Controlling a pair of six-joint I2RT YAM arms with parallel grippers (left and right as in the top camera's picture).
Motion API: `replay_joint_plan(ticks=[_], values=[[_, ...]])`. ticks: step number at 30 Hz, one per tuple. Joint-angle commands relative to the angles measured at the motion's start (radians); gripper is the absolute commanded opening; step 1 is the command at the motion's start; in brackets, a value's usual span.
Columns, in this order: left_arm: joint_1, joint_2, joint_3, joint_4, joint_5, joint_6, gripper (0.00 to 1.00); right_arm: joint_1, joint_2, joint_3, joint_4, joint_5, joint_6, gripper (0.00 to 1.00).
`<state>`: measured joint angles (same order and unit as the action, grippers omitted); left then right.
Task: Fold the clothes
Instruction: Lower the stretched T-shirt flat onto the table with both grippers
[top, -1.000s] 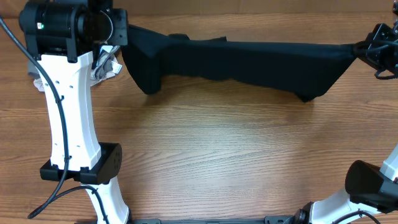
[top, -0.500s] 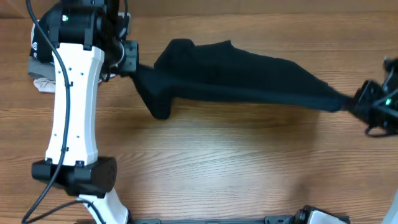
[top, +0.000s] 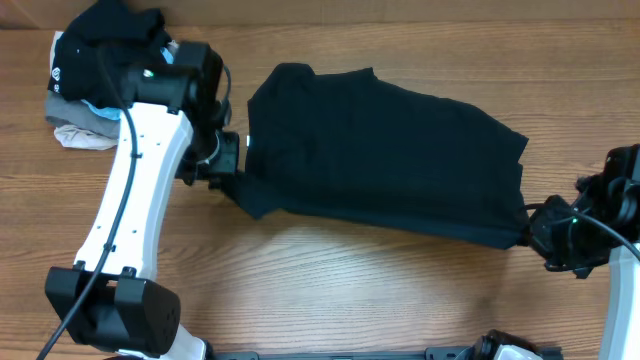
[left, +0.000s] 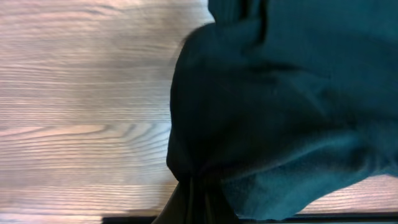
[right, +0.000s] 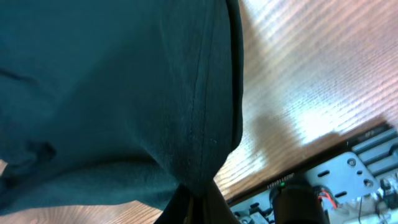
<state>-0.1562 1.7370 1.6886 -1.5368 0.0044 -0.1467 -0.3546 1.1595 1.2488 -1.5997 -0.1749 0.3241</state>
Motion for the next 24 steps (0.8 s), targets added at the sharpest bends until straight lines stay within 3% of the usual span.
replay_joint_plan(ticks=[1,11,24], values=[[-0.021,-0.053,-0.1,0.041,0.053,-0.027,0.05,-0.008,-0.015,-0.055,0.027,0.024,0.061,0.04],[-0.089,-0.058,-0.349,0.234,0.056,-0.087,0.08,-0.008,-0.01,-0.145,0.102,0.006,0.108,0.04],[-0.085,-0.057,-0.367,0.591,0.038,-0.12,0.13,-0.008,0.024,-0.145,0.263,0.063,0.223,0.04]])
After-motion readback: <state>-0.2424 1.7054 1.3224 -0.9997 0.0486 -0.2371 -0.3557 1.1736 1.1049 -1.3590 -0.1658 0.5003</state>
